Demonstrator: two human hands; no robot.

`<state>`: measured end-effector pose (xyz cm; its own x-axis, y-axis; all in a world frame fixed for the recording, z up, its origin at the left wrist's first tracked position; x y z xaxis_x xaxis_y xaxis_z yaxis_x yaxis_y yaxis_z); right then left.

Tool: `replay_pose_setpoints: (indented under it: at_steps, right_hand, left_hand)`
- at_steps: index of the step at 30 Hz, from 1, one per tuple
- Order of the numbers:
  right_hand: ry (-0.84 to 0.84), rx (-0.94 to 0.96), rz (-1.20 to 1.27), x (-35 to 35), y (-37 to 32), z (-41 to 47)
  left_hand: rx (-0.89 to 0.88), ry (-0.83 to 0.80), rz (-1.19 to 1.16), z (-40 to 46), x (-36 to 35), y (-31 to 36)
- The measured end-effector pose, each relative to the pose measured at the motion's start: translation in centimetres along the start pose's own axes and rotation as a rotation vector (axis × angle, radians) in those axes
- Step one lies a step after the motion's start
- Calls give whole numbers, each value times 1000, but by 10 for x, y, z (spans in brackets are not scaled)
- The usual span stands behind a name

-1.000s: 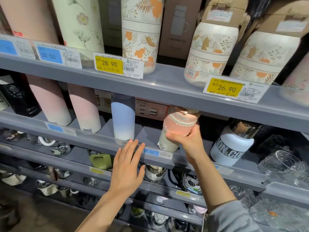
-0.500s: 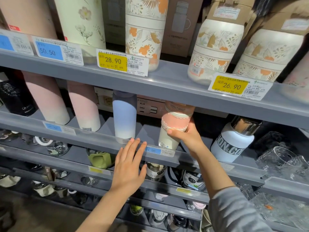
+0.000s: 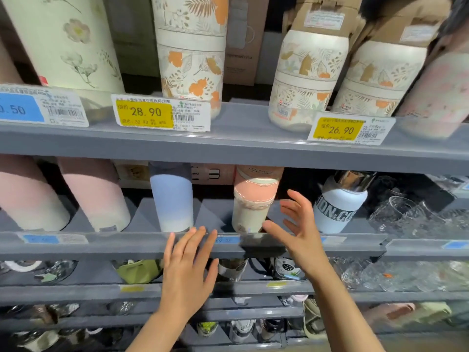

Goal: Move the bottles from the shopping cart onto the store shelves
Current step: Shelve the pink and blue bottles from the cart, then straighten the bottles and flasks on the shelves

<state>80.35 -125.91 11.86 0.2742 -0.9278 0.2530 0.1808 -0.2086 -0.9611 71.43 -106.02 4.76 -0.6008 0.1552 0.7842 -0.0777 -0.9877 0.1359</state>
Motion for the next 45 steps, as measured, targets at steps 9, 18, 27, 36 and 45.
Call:
replay_pose_setpoints:
  at_steps: [9, 18, 27, 36, 45]
  right_hand:
    - [203, -60, -52, 5, -11, -90]
    - [164, -3, -121, -56, -61, -170]
    - [46, 38, -95, -154, -99, -231]
    - [-136, 197, -94, -280, -179, -192]
    - [-327, 449, -14, -510, -299, -97]
  left_hand:
    - [-101, 131, -92, 9, 2, -11]
    - [-156, -362, -108, 10, 26, -19]
    - [-58, -366, -364, -53, 160, -81]
    - [283, -146, -768, -90, 281, -223]
    - [292, 221, -698, -97, 439, -443]
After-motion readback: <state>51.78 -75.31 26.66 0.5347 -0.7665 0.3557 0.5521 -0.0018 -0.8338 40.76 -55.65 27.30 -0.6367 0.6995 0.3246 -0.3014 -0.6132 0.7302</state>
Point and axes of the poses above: each hand's wrist, its own z-axis towards the middle knuckle, its own x-axis out of the back of the hand, y = z × x, the point moved 6 cm from there along z, towards the middle knuckle, and after that the axes turned 6 degrees about -y, right-handed, at the moved point
